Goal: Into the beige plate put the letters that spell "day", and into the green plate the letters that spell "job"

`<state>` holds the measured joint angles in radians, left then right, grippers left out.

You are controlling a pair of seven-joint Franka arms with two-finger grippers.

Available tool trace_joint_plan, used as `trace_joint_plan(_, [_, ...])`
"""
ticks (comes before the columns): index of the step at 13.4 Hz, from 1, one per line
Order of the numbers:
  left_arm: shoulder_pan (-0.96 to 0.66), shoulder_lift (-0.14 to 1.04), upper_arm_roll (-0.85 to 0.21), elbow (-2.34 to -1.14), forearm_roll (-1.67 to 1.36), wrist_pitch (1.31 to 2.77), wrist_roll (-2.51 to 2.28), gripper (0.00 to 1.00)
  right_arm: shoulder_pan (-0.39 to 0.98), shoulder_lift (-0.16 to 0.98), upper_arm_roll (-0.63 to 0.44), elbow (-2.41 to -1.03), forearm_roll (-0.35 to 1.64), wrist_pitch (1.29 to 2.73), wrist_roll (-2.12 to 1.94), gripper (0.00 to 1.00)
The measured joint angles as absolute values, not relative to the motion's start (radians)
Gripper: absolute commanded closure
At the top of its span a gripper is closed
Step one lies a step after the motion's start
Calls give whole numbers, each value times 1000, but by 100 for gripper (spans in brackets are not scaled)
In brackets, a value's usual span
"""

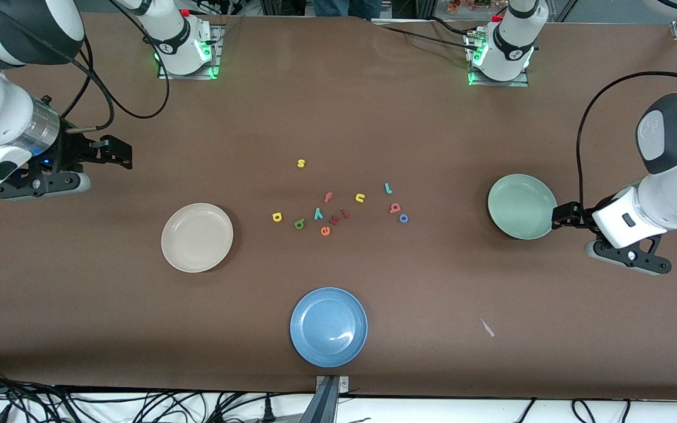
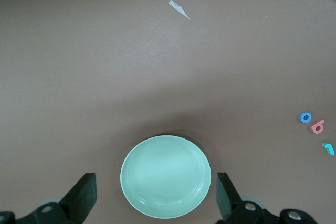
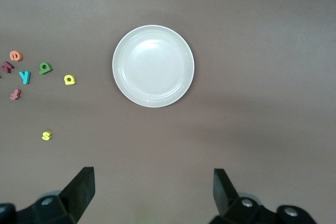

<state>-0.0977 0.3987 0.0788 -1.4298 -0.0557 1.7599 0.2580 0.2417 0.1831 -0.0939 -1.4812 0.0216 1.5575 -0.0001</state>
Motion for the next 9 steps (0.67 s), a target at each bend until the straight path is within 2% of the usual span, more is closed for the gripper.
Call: trace_joint_plan(9, [-99, 402, 78, -1437, -56, 1760, 257, 0, 241, 182, -97, -1481, 22, 1559, -12, 0])
